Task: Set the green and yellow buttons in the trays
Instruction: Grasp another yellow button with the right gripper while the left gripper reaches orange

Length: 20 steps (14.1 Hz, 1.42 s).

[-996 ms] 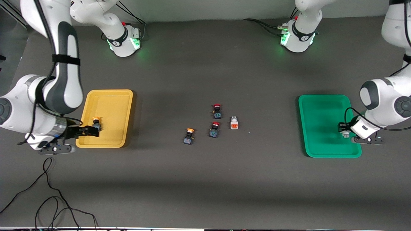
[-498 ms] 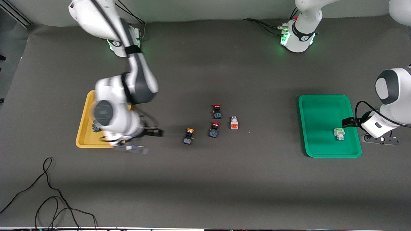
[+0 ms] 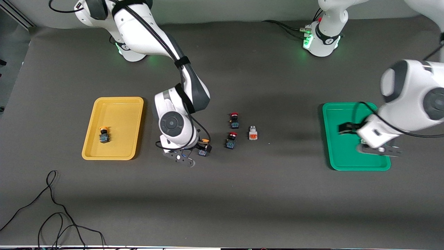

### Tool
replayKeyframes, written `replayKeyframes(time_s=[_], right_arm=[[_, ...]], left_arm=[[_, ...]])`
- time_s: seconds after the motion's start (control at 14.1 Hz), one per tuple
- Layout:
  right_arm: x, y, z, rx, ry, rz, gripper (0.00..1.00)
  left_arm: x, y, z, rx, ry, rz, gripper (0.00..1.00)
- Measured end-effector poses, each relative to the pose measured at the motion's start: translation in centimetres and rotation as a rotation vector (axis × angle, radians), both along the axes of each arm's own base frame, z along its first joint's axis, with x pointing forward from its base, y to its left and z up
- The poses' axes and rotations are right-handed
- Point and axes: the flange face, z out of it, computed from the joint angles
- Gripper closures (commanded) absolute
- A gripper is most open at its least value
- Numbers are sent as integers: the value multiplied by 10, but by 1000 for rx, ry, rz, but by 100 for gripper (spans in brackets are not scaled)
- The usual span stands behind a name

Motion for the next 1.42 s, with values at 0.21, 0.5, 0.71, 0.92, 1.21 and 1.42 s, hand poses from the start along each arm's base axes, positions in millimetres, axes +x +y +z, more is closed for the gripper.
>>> replayKeyframes(time_s=[0.21,0.5,0.71,0.92,1.21,1.42], right_arm=[[-14,21,-44,-28,-14,15,1],[-20,30,-66,-41,-28,27,35],[-19,29,-67,-40,-27,57,54],[-15,21,-68,-38,-23,135,62],[-12,17,-66,-36,-24,172,66],[-4,9,-51,-40,-36,185,66]], left_arm=[[-16,-98,-4,-25,-10,48,0],[-33,-197,-58,-84,-25,92,0],[-46,-244,-123,-55,-35,51,0],[-47,-251,-180,-56,-11,35,0],[-54,-260,-214,-67,19,34,0],[-59,-266,-221,-66,28,27,0]])
